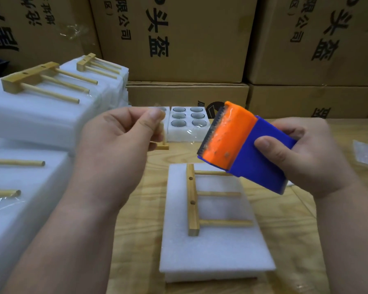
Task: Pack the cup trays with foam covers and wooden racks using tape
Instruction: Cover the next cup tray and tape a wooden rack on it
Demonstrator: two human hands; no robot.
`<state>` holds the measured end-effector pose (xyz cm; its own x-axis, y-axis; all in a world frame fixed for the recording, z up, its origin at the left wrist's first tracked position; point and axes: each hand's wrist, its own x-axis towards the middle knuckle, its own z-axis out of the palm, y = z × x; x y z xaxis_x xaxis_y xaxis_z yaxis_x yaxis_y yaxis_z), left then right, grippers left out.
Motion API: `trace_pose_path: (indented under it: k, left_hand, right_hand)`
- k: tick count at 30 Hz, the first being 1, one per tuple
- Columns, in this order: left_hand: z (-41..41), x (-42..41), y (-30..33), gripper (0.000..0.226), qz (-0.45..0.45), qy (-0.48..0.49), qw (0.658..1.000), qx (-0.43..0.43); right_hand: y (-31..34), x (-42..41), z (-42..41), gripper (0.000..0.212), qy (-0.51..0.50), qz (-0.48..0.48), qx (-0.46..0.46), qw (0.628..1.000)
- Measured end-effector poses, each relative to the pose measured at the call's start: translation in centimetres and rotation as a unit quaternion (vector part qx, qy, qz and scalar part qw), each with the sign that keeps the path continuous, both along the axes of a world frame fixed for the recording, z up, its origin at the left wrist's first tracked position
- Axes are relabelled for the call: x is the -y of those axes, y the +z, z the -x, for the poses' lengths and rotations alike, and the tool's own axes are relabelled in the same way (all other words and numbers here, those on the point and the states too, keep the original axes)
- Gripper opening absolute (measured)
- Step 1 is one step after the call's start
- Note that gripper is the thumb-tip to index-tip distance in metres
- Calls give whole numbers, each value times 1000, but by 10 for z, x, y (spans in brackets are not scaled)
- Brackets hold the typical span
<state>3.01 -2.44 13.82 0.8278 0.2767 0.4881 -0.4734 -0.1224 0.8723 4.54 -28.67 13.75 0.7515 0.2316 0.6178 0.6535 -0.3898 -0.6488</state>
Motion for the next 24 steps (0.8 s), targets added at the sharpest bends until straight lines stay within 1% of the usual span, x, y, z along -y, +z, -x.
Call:
trace_pose_path:
  k: [2,5,7,9,11,12,15,17,19,23,24]
  left_hand:
    - [1,-6,4,21,26,36,999,18]
    - [2,-19,10,21,43,62,996,44]
    - [3,-22,11,20,69,48,996,31]
    - [0,-23,8,18,103,26,994,-14]
    - [-4,-24,3,21,110,17,992,-61]
    - [-6,-25,0,21,106,17,991,-82]
    - [-11,-26,-11,22,92,25,986,-136]
    - [-13,-28,-20,25,109,24,979,-174]
    - [-12,-31,-34,27,126,15,968,-218]
    - [-1,-25,-68,18,167,-10,940,-296]
    - [0,-22,-72,19,182,-10,934,-308]
  right_hand:
    - [1,6,1,44,-1,-2,-7,1000]
    - [3,16,3,51,-22,7,-18,1000]
    - [6,21,4,49,-28,22,-19,999]
    - [13,22,7,57,-30,40,-29,998]
    - [20,23,12,68,-42,58,-37,997]
    - [24,24,14,69,-50,72,-40,995]
    - [32,25,16,64,-80,110,-63,989]
    - [36,29,13,62,-91,126,-90,984]
    - [33,41,2,59,-106,139,-83,981]
    - [5,80,-42,68,-152,164,-55,973]
    - [-3,95,-54,67,-154,167,-70,971]
